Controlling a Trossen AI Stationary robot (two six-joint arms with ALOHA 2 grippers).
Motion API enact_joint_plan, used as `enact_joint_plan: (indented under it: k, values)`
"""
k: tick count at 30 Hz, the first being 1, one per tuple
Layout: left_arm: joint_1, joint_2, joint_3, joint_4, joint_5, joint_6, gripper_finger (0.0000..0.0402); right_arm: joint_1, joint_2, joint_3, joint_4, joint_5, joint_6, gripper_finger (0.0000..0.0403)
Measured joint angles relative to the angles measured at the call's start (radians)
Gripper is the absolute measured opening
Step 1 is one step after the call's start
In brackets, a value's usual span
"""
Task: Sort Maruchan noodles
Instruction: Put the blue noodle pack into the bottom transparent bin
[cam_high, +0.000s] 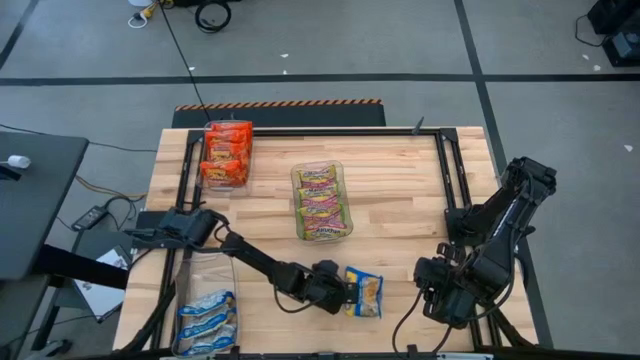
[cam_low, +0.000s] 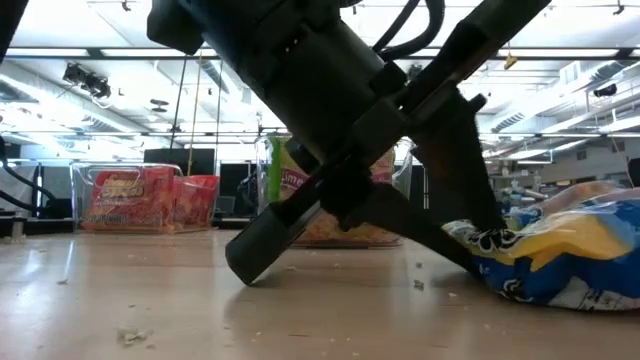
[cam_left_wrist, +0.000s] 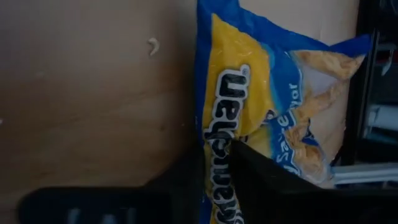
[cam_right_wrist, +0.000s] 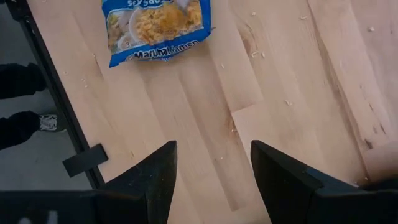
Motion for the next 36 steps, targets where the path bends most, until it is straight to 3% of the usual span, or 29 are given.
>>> enact_joint_plan:
  k: [4,9,17,25,33,36]
  values:
    - [0.001,-0.027,-0.005,-0.023,-0.005,0.134,0.0028,-0.006,0.0,0.0,0.0,0.0,-0.003,0.021]
    - [-0.006,-0.131,-0.008,-0.168,-0.001,0.319,0.0026,-0.021,0.0,0.0,0.0,0.047,-0.023,0.021]
    - [-0.11,-0.411,-0.006,-0.628,0.041,0.538,0.0038,-0.075,0.0,0.0,0.05,0.222,-0.15,0.021]
    - [-0.294,-0.66,-0.004,-1.044,0.034,0.844,0.0028,-0.199,0.0,0.0,0.354,0.364,-0.418,0.021]
    - [-0.455,-0.808,-0.004,-1.522,-0.02,0.792,0.0029,-0.336,0.014,0.0,0.634,0.387,-0.479,0.021]
    - [-0.505,-0.848,-0.019,-1.526,-0.029,0.772,0.003,-0.367,0.048,0.0,0.744,0.36,-0.498,0.021]
